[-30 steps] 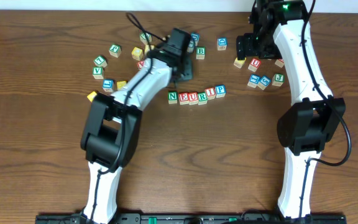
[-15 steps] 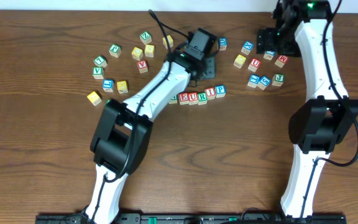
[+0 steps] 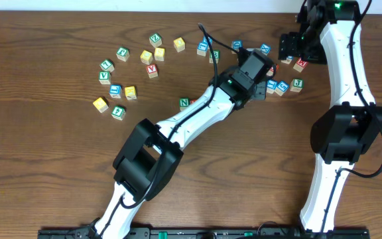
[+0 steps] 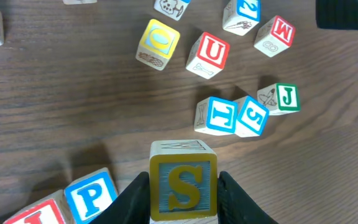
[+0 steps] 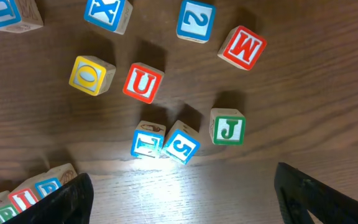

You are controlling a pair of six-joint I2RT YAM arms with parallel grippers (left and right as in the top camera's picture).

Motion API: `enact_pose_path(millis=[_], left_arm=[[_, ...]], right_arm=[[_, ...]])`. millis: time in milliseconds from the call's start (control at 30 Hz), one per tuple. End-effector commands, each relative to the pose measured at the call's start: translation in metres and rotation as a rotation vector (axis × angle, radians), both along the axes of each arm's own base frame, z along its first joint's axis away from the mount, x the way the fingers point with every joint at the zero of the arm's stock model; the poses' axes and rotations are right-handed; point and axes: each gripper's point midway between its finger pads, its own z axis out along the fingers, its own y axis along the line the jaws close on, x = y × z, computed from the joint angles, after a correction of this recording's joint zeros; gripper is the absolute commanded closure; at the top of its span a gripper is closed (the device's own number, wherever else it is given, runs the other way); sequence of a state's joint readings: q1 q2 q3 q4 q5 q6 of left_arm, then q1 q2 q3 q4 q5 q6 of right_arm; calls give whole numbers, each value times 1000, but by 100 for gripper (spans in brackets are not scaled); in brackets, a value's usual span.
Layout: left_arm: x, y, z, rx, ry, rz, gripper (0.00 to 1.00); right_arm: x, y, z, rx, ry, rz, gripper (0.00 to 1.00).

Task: Spell out NEURIPS
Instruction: 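Lower the yellow S block right of the blue P block and release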

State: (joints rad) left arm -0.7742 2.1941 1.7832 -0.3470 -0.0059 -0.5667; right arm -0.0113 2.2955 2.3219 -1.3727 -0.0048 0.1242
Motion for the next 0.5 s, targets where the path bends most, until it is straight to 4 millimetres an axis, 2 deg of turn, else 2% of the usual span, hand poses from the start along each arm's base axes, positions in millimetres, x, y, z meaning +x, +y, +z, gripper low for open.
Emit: enact_pose_path(millis=[0, 233, 467], left_arm=[[11, 7, -19, 12, 20, 72, 69], [10, 8, -42, 39, 49, 72, 69], [1, 18, -59, 84, 112, 98, 69]], right_arm=[[2, -4, 6, 4, -15, -2, 12], [1, -4, 6, 4, -13, -2, 12], [1, -4, 6, 4, -14, -2, 12]])
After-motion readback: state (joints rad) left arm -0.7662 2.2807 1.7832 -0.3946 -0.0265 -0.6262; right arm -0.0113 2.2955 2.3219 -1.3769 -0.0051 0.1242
